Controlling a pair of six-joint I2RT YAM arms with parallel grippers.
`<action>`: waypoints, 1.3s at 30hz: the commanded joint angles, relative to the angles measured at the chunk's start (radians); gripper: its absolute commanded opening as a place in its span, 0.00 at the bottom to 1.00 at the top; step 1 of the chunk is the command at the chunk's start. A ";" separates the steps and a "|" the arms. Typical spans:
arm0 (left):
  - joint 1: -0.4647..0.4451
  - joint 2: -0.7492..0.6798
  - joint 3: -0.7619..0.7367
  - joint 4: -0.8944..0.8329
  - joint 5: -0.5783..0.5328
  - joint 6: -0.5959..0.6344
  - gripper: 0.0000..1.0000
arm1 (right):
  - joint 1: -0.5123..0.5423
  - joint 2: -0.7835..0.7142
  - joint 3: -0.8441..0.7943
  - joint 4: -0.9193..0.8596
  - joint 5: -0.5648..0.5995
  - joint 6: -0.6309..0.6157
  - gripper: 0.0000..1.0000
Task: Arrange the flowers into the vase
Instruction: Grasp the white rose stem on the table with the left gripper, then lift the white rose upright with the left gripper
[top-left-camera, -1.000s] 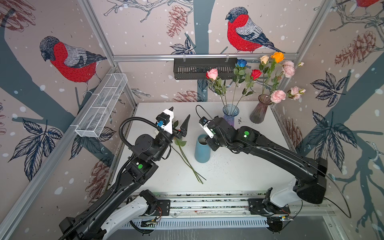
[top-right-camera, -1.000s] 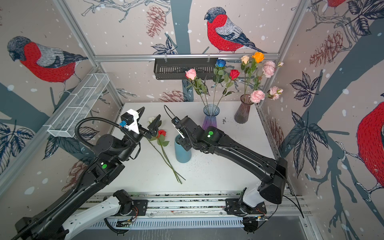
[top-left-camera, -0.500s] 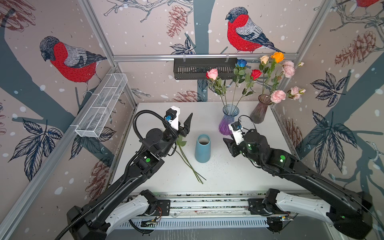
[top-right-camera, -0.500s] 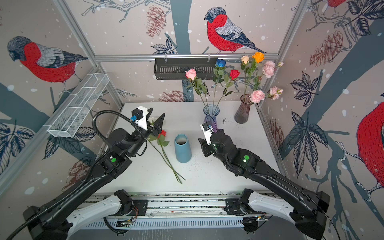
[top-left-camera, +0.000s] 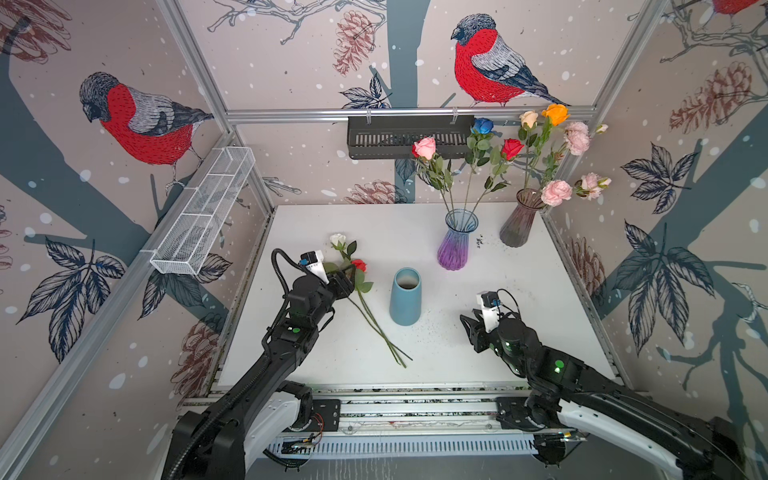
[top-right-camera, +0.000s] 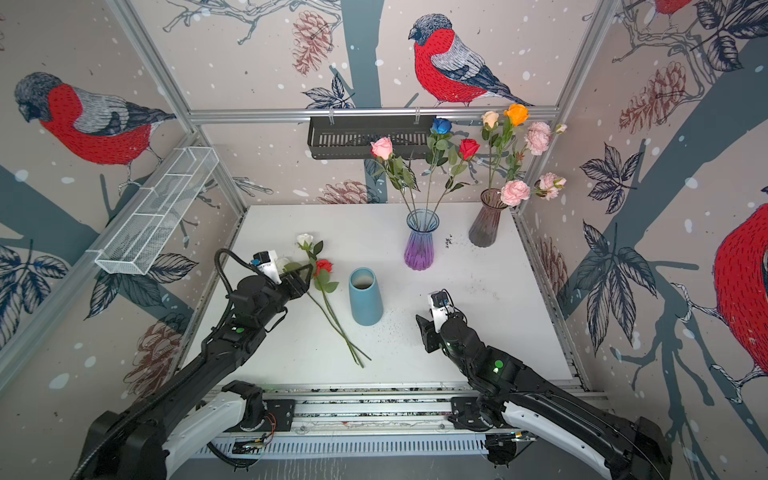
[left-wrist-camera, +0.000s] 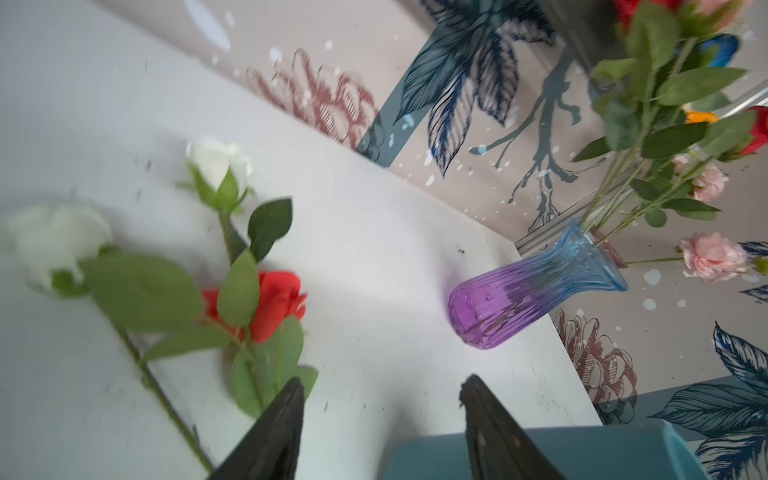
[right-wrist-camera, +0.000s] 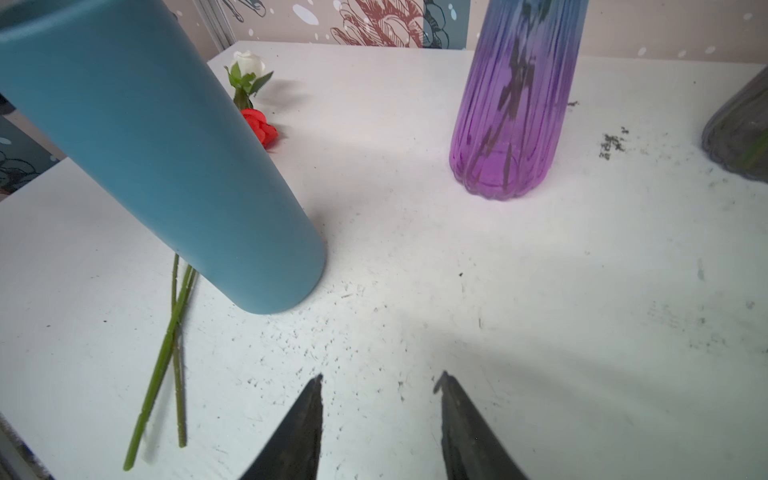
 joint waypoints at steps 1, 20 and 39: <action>0.021 0.047 -0.090 0.218 0.105 -0.219 0.64 | -0.004 -0.036 -0.065 0.114 0.062 0.049 0.46; 0.092 0.497 -0.127 0.504 0.259 -0.411 0.58 | -0.008 -0.132 -0.153 0.163 0.087 0.051 0.47; 0.161 0.964 -0.199 1.266 0.336 -0.616 0.03 | -0.009 -0.163 -0.163 0.164 0.090 0.053 0.47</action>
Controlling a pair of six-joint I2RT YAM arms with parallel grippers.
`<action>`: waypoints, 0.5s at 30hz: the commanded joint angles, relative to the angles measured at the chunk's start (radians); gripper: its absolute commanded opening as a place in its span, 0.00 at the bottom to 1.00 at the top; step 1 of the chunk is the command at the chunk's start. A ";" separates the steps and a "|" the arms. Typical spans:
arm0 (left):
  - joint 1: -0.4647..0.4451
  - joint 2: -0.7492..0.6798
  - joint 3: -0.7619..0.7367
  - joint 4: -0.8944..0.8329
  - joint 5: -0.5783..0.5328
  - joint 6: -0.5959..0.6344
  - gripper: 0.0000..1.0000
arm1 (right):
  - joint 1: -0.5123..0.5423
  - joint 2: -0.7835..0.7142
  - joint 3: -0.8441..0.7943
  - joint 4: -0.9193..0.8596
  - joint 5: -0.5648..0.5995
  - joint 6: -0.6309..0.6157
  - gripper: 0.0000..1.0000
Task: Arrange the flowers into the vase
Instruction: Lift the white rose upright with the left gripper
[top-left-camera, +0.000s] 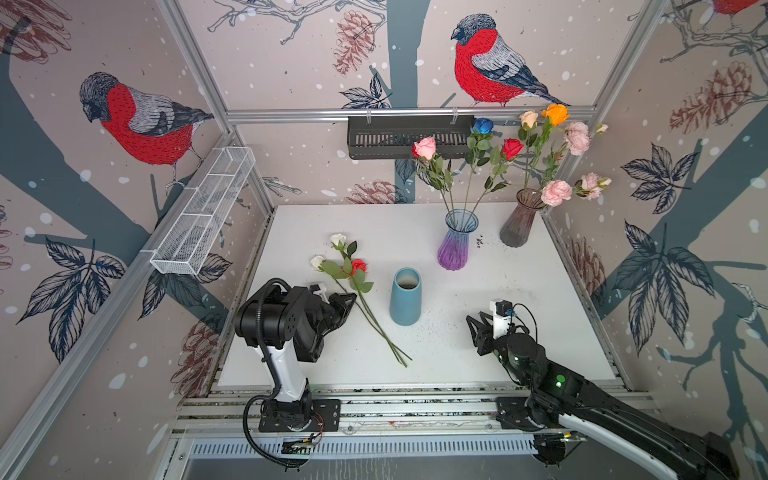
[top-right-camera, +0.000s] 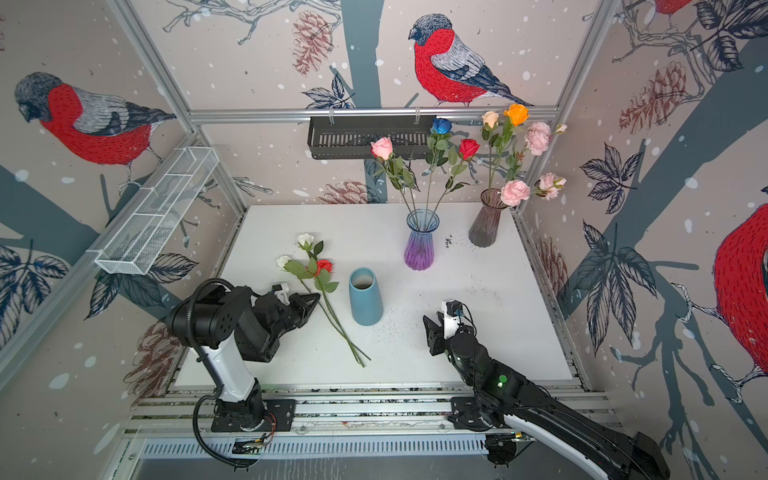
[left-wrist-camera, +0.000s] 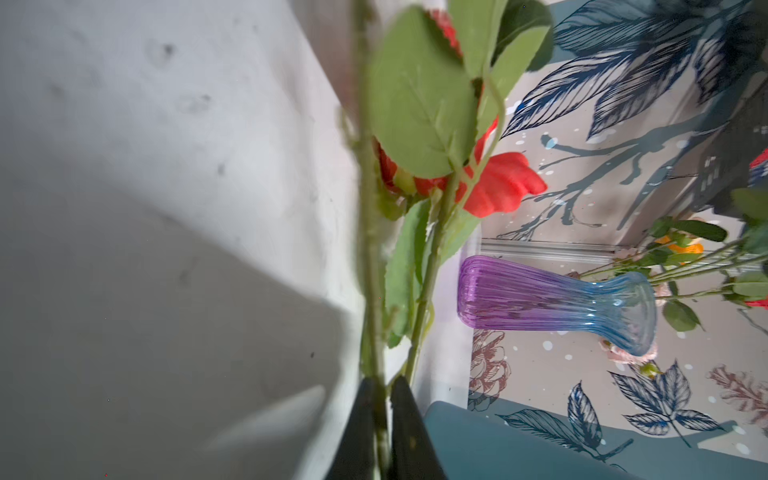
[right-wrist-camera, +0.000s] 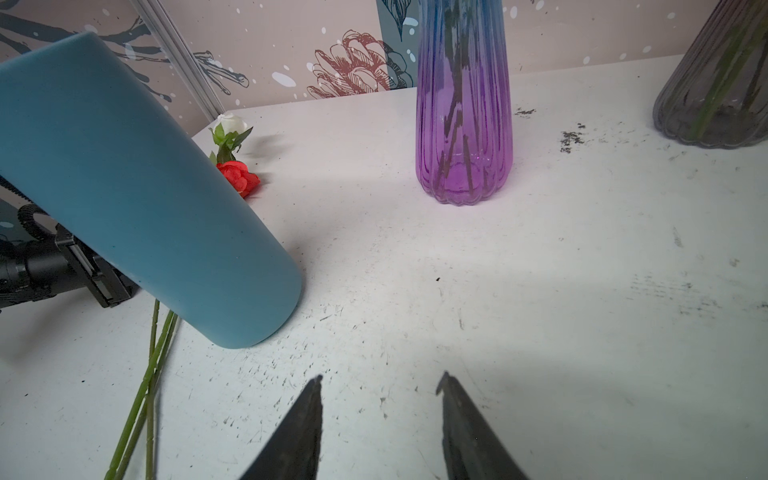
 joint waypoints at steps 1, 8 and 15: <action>0.011 0.034 -0.021 0.224 -0.009 -0.070 0.00 | 0.000 -0.001 -0.001 0.028 0.018 0.004 0.47; 0.017 -0.147 -0.023 0.054 -0.036 -0.005 0.00 | 0.000 0.000 -0.003 0.030 0.020 0.004 0.47; 0.013 -0.655 0.112 -0.576 -0.153 0.266 0.00 | 0.000 -0.002 -0.002 0.028 0.018 0.004 0.47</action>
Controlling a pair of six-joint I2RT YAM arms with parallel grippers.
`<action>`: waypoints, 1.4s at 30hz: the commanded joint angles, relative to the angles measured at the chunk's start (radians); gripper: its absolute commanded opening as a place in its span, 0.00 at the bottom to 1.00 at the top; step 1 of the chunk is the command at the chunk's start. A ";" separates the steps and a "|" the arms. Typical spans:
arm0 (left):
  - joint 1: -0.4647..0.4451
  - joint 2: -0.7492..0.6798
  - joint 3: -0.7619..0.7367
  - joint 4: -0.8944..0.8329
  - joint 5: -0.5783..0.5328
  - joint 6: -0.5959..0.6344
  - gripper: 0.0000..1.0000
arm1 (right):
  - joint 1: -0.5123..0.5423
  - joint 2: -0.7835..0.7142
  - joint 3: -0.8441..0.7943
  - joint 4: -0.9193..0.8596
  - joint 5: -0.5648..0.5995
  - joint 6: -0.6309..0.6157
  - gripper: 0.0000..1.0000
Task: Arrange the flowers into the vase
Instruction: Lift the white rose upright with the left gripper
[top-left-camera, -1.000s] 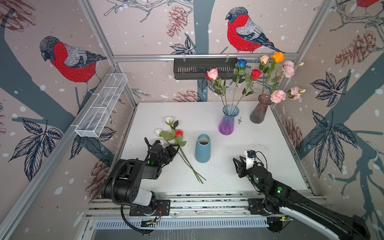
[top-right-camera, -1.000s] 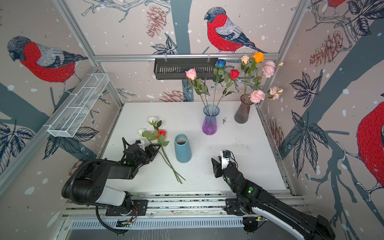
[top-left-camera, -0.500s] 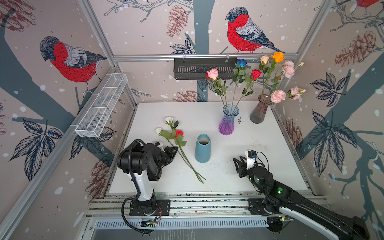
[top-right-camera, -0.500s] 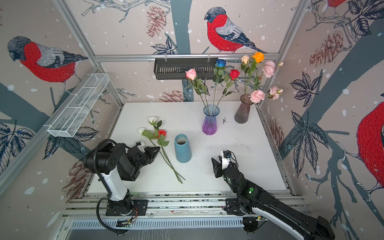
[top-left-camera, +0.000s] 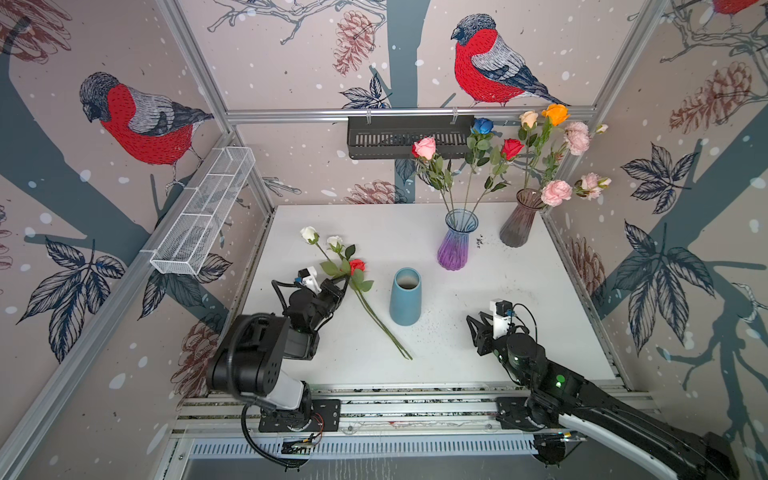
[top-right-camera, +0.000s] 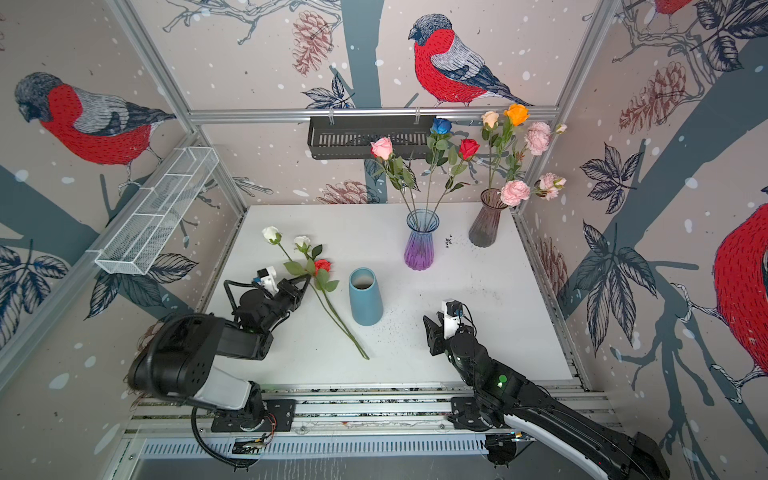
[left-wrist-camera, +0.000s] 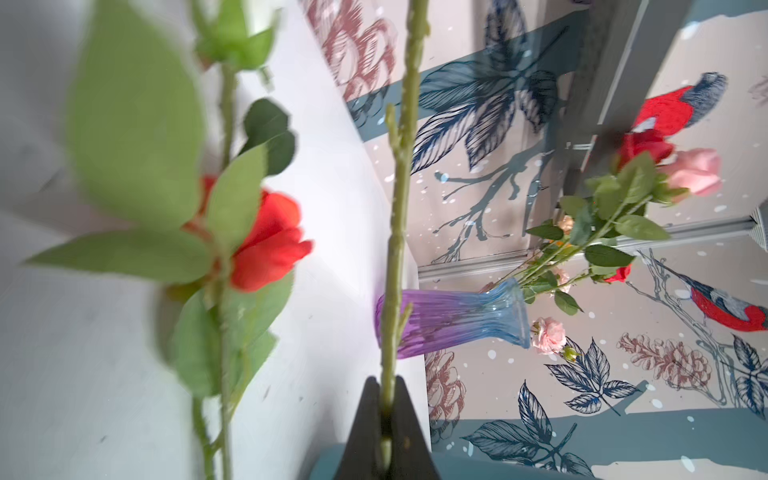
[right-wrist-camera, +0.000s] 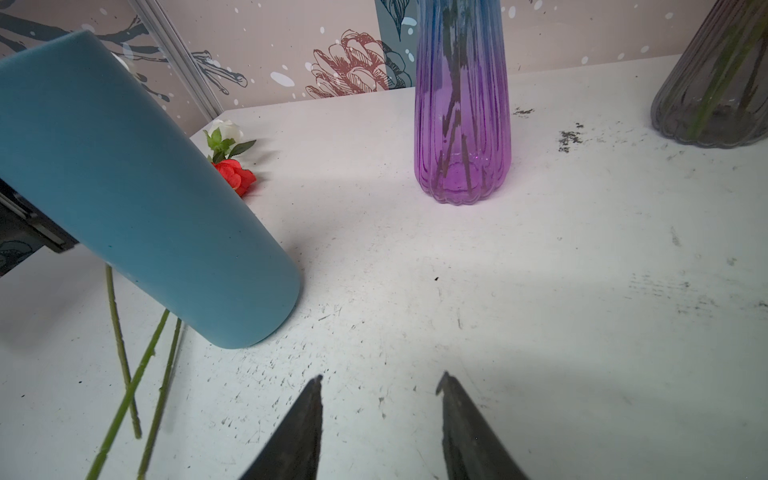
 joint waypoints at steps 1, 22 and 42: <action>-0.013 -0.246 0.089 -0.419 -0.129 0.234 0.00 | 0.000 -0.002 -0.001 0.028 0.015 0.004 0.47; -0.323 -0.466 0.717 -0.773 -0.175 0.802 0.00 | -0.001 -0.003 -0.004 0.031 0.014 0.005 0.47; -0.496 -0.276 0.919 -0.762 -0.155 0.906 0.00 | 0.000 -0.002 -0.004 0.031 0.021 0.007 0.47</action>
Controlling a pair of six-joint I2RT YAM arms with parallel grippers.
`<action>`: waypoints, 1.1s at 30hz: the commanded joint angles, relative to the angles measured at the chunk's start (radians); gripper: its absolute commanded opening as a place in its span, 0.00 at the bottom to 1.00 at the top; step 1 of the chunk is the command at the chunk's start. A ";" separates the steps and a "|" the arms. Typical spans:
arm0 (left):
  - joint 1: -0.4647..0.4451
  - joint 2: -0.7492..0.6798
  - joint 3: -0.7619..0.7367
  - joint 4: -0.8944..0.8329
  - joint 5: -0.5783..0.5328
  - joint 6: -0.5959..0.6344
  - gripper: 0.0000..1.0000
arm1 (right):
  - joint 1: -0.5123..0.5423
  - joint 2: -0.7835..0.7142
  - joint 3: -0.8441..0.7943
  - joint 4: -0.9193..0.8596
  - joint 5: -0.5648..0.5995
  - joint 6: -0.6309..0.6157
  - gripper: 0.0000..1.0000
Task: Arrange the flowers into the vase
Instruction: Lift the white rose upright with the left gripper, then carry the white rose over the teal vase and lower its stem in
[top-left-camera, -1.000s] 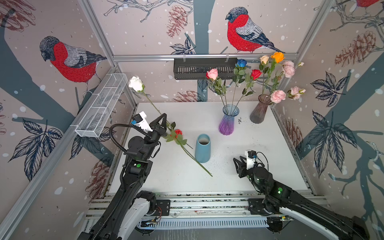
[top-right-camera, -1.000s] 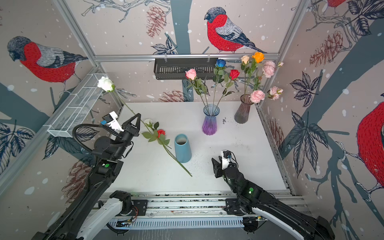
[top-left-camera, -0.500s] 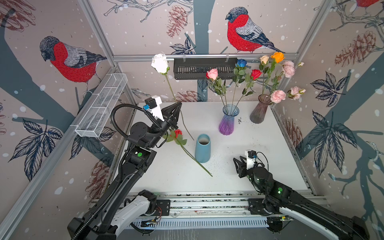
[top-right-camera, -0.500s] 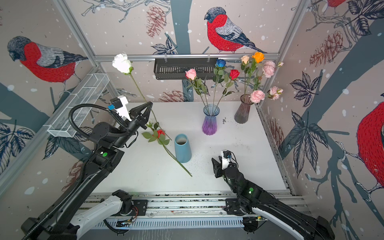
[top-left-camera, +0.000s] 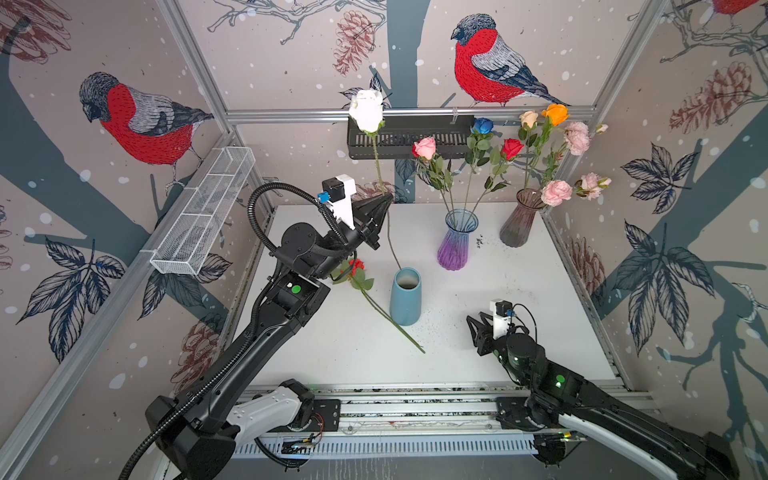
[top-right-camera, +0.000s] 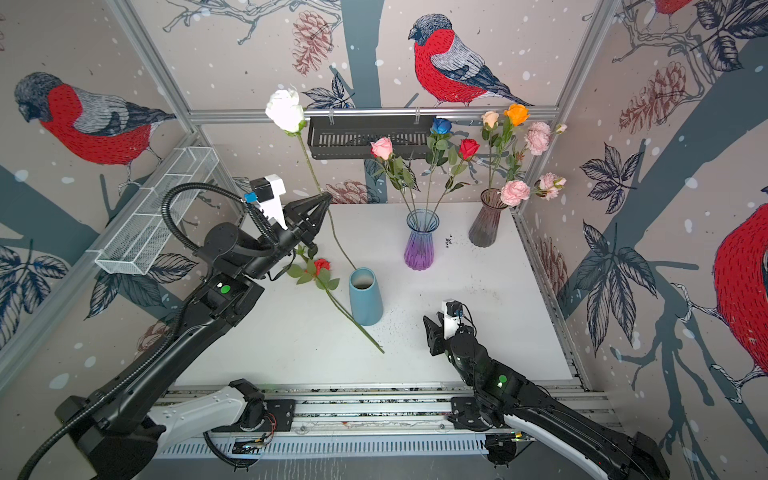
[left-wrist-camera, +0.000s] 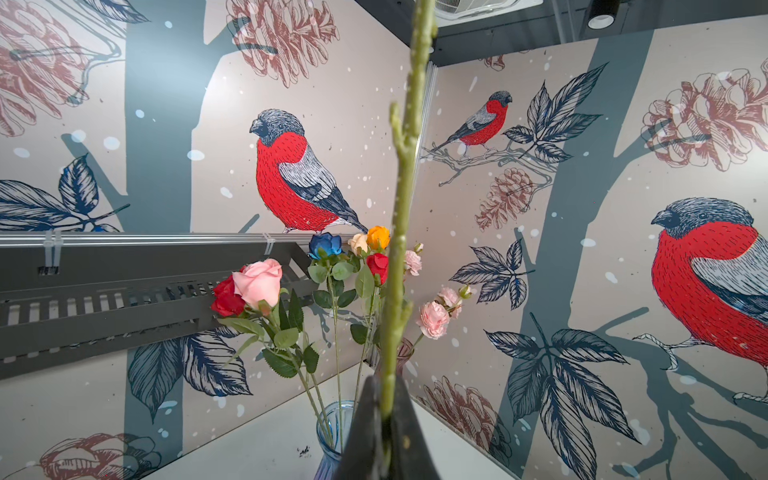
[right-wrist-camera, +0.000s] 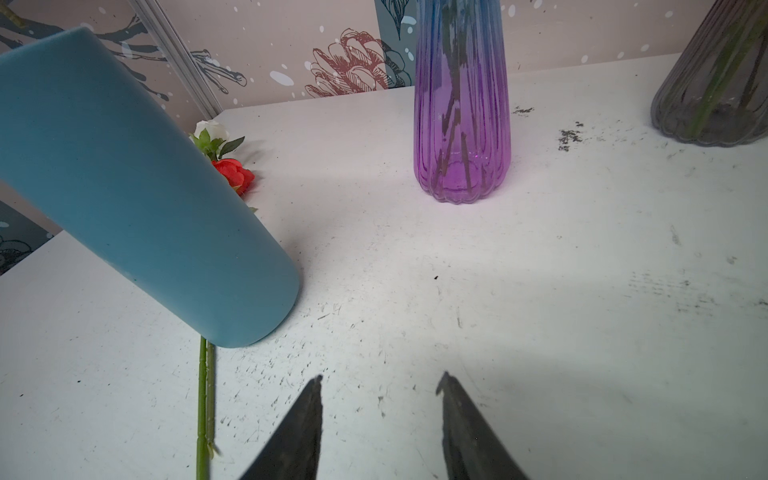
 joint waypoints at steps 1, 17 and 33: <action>-0.013 0.014 0.003 0.026 -0.003 0.016 0.00 | 0.000 -0.001 0.000 0.030 0.020 0.006 0.47; -0.020 0.067 -0.090 -0.007 -0.010 -0.014 0.39 | -0.001 -0.001 -0.002 0.033 0.015 0.003 0.47; -0.020 -0.025 -0.125 -0.119 -0.093 0.034 0.71 | -0.001 -0.001 -0.003 0.033 0.016 0.003 0.47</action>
